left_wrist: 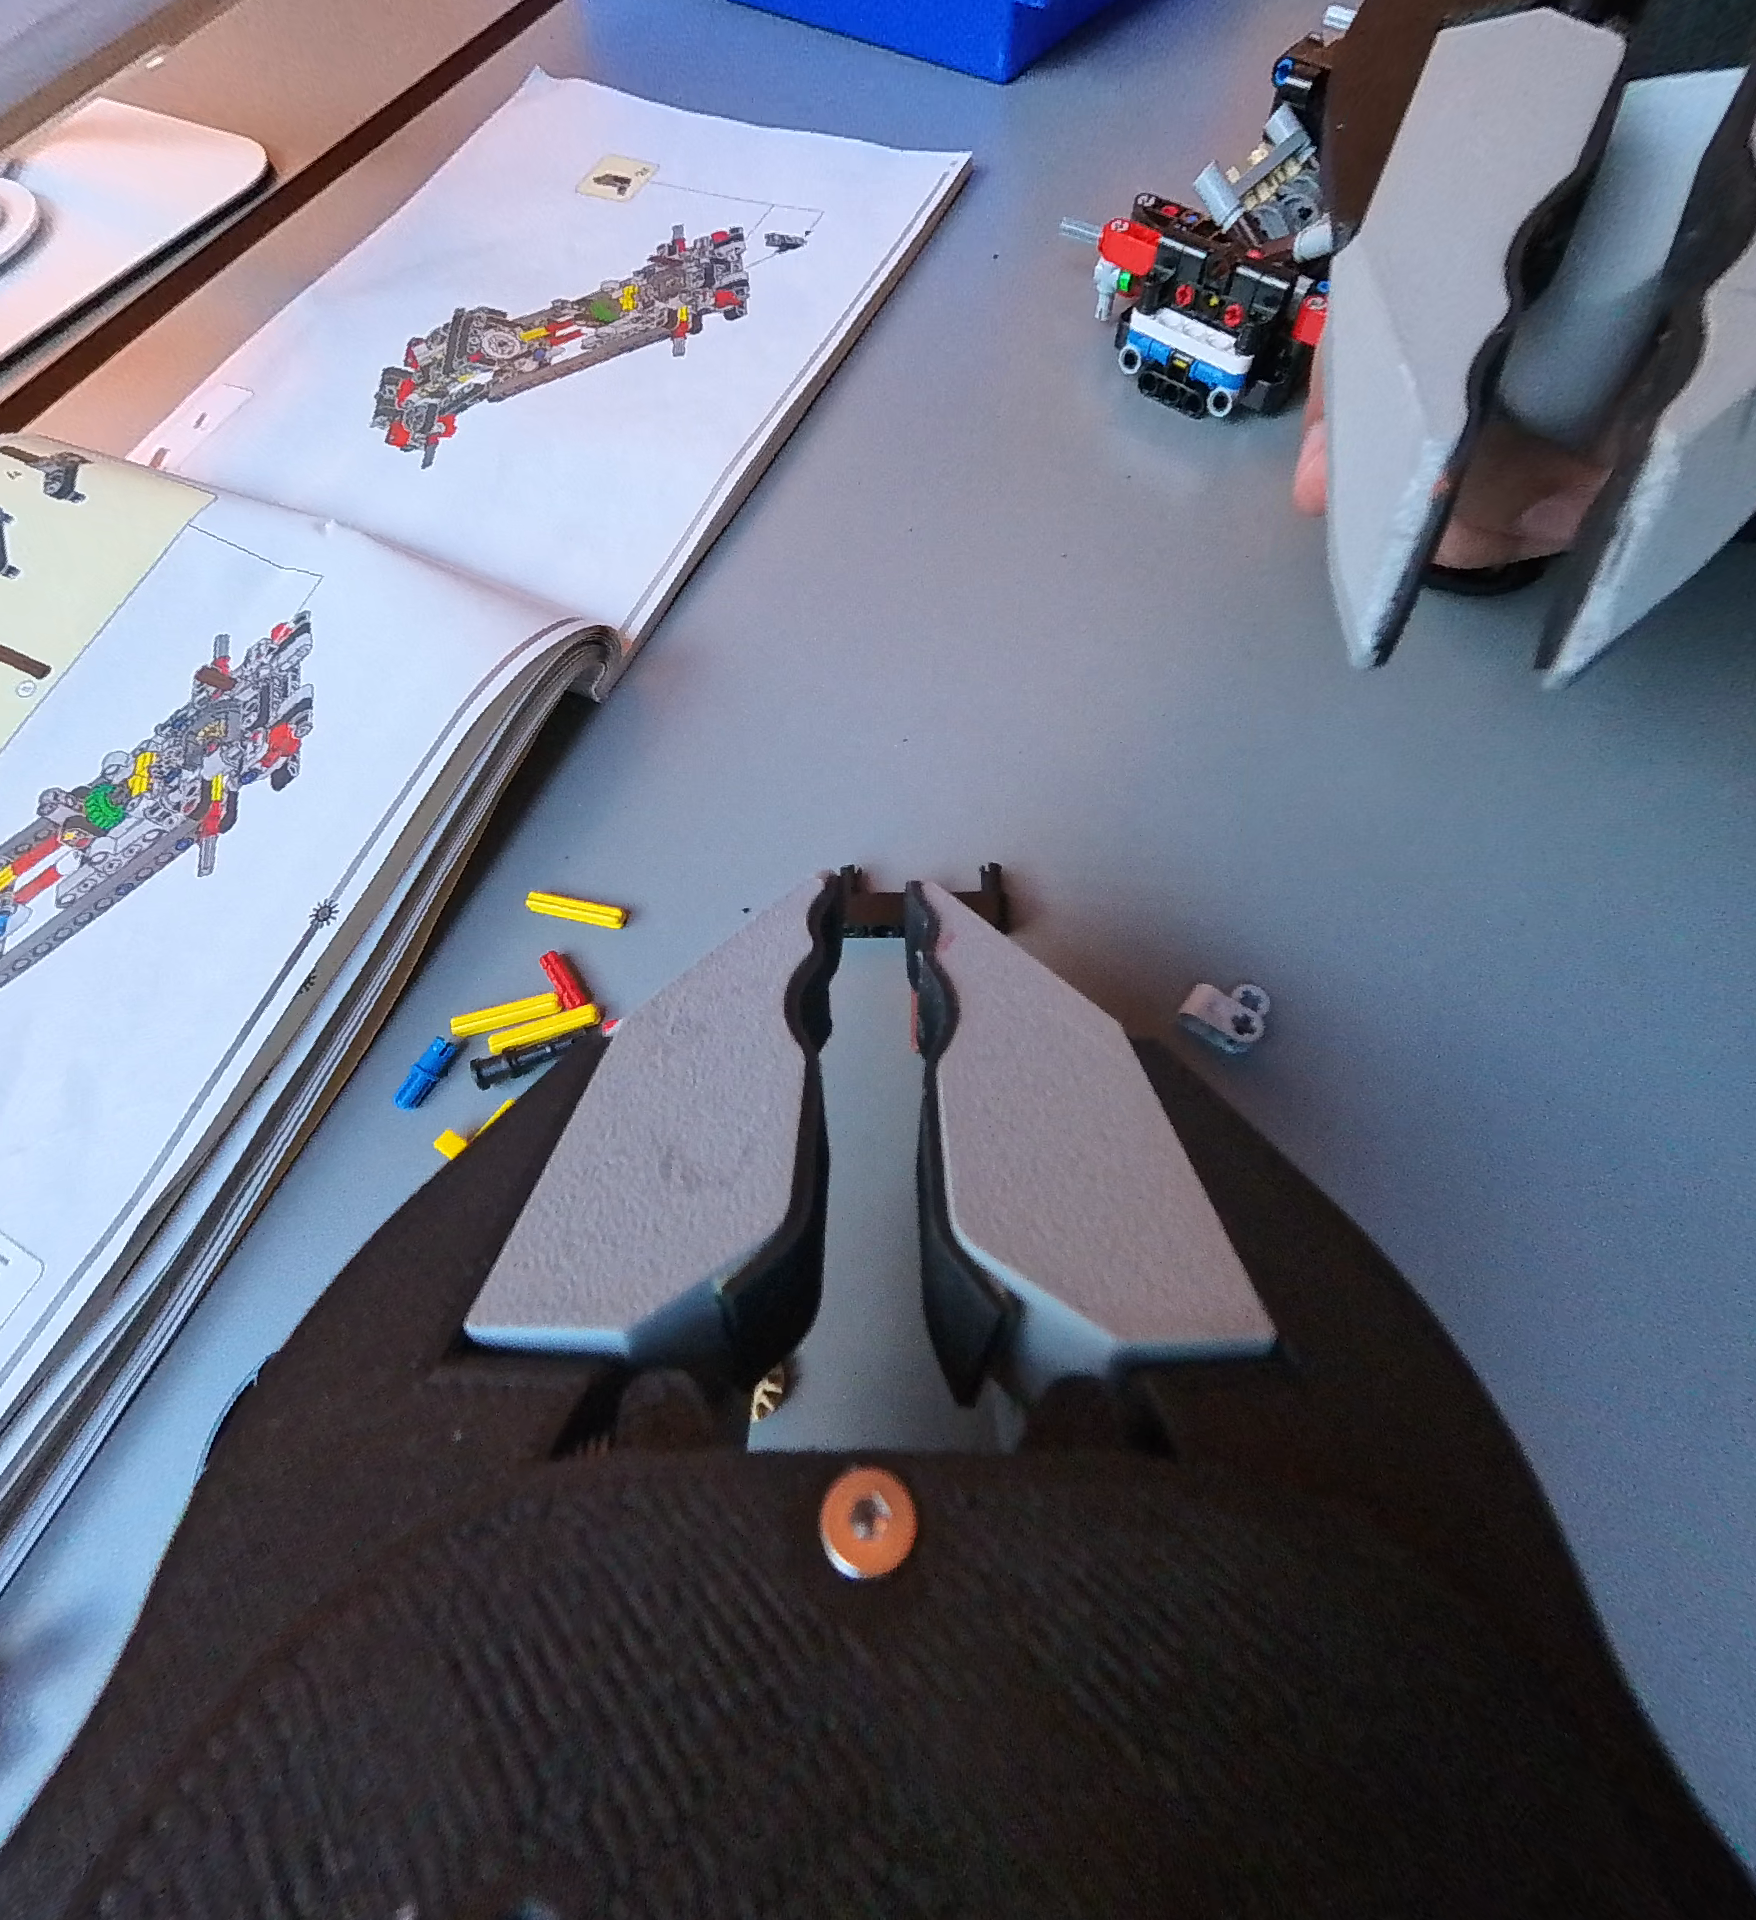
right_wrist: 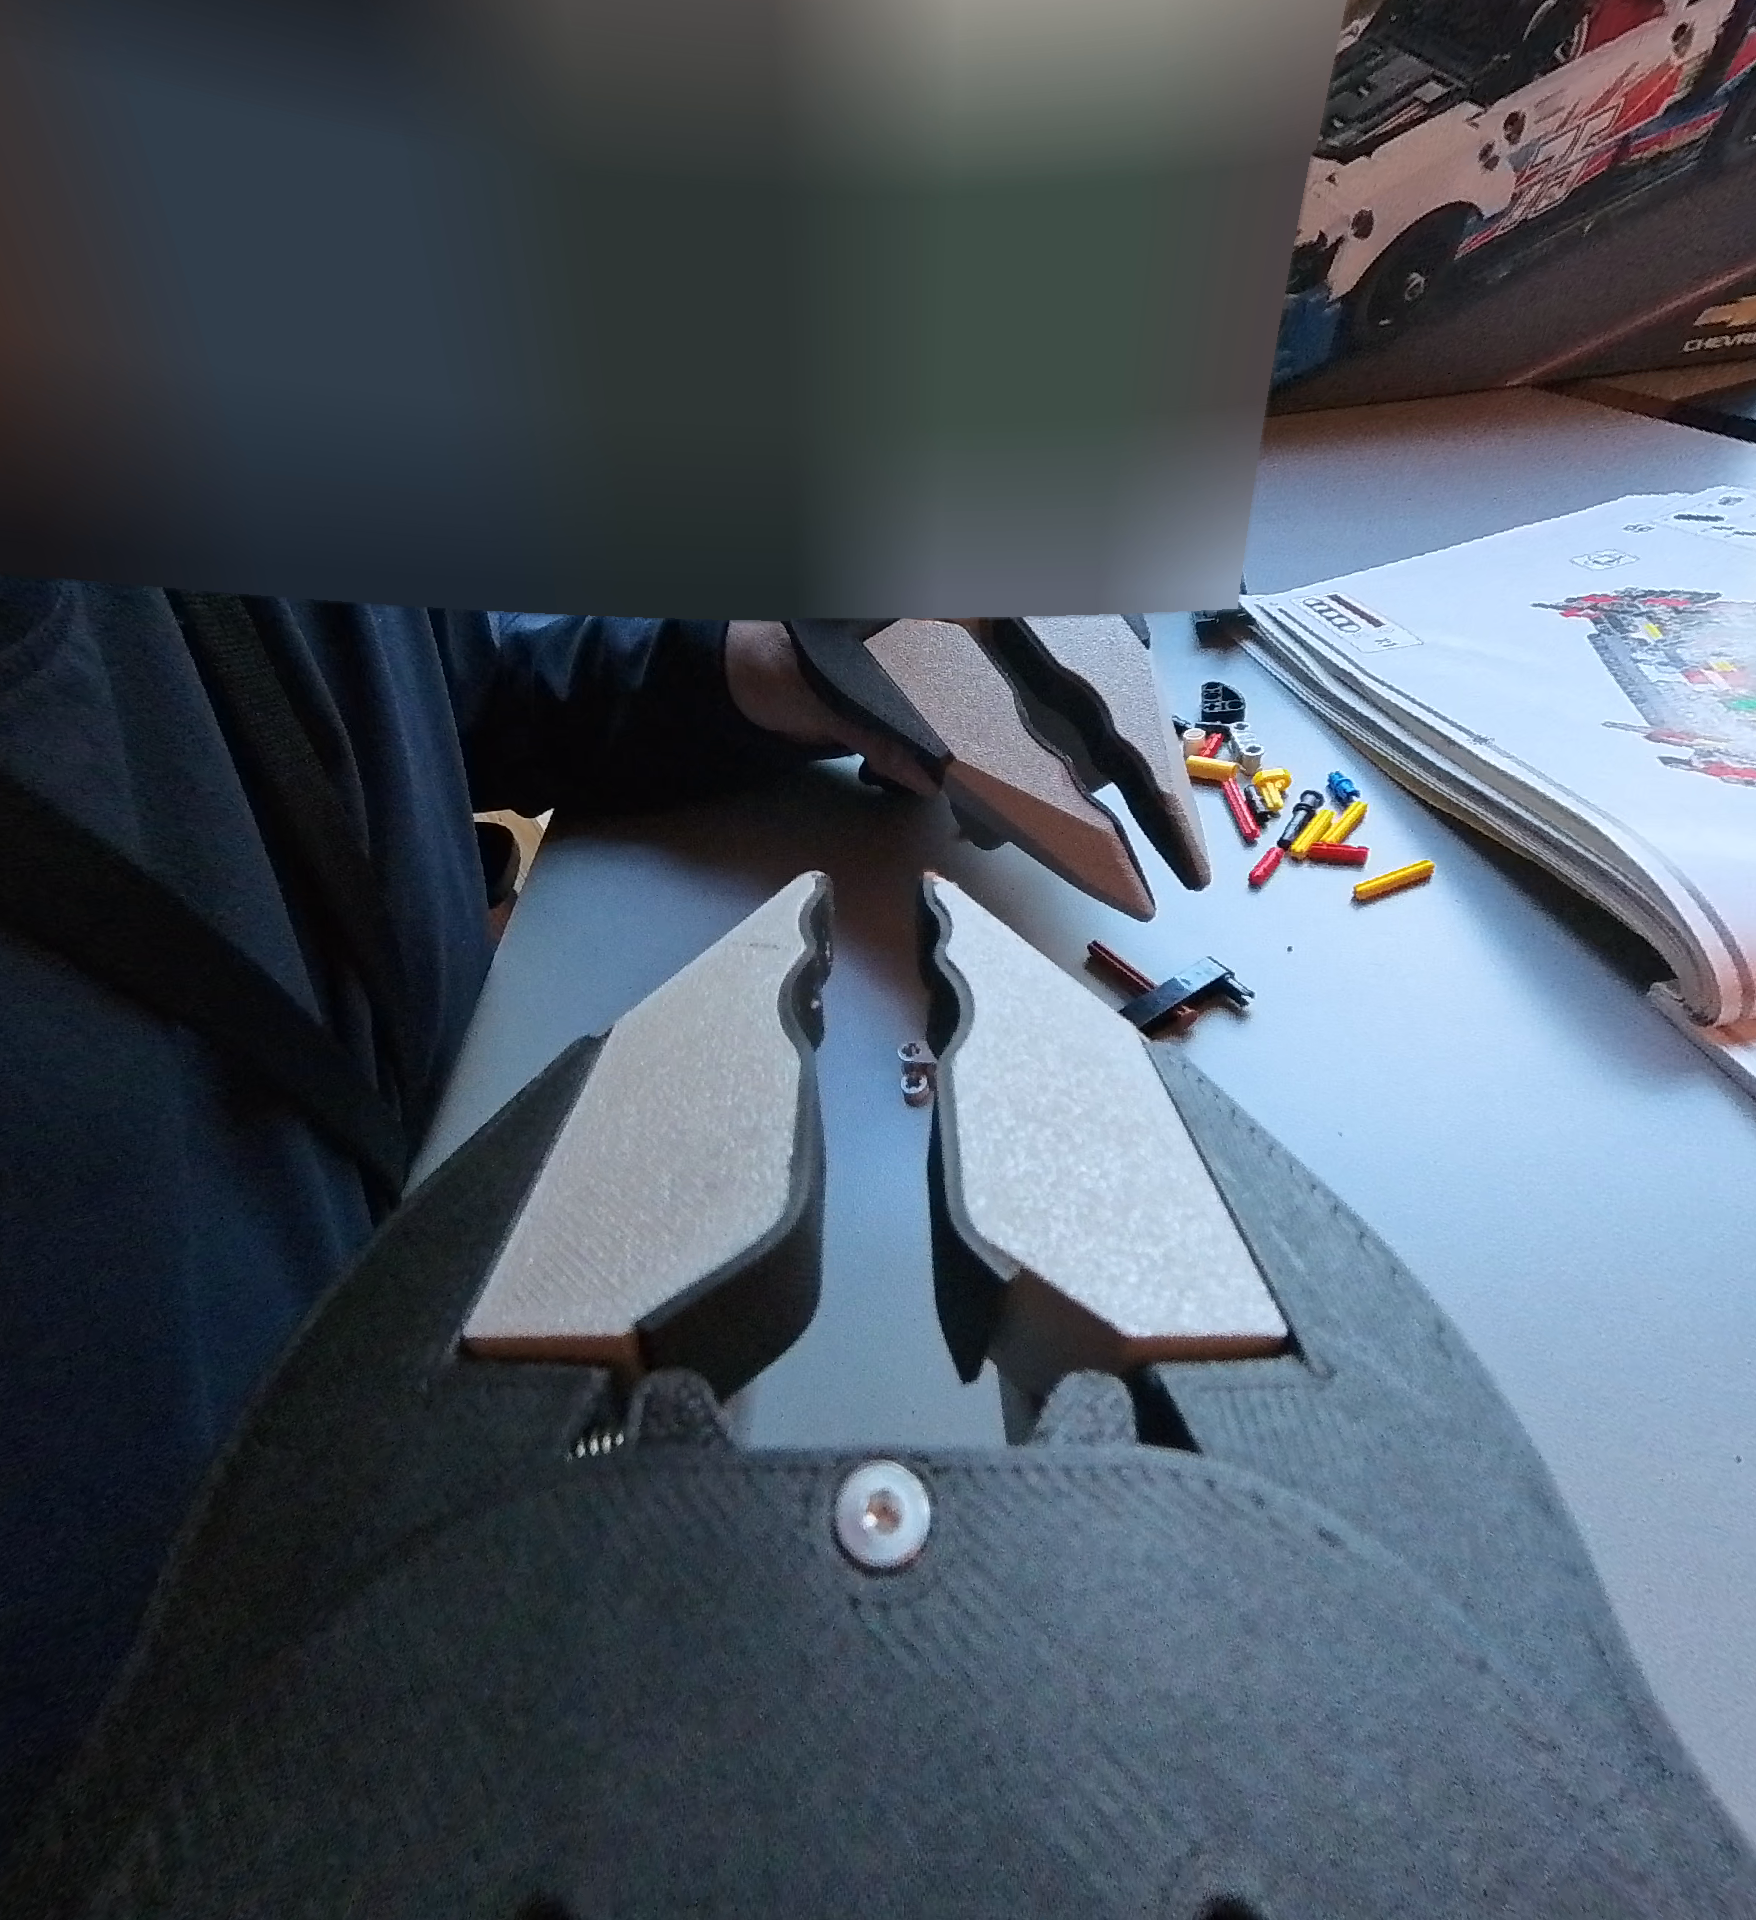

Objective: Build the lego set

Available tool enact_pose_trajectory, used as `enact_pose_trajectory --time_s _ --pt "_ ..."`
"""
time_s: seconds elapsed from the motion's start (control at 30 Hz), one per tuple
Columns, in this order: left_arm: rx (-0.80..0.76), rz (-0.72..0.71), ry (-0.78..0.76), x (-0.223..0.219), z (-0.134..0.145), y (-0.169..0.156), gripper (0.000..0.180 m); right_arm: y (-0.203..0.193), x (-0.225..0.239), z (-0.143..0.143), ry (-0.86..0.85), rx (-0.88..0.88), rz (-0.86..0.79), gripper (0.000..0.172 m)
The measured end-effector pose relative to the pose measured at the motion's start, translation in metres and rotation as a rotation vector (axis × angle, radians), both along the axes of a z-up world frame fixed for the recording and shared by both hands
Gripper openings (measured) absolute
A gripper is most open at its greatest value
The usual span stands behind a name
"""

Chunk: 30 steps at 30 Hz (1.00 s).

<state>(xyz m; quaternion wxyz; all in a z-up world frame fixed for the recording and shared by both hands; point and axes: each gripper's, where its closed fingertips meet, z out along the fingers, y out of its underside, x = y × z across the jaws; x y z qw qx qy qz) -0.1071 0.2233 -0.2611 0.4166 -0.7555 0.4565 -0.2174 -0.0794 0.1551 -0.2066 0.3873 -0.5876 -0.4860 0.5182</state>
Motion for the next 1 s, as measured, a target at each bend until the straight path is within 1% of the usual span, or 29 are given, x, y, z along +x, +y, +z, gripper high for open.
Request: enact_pose_trajectory --time_s 1.0 --pt "-0.001 0.001 0.002 -0.0005 -0.0001 0.0002 0.008 0.0005 0.0004 0.0016 0.010 0.002 -0.002 0.012"
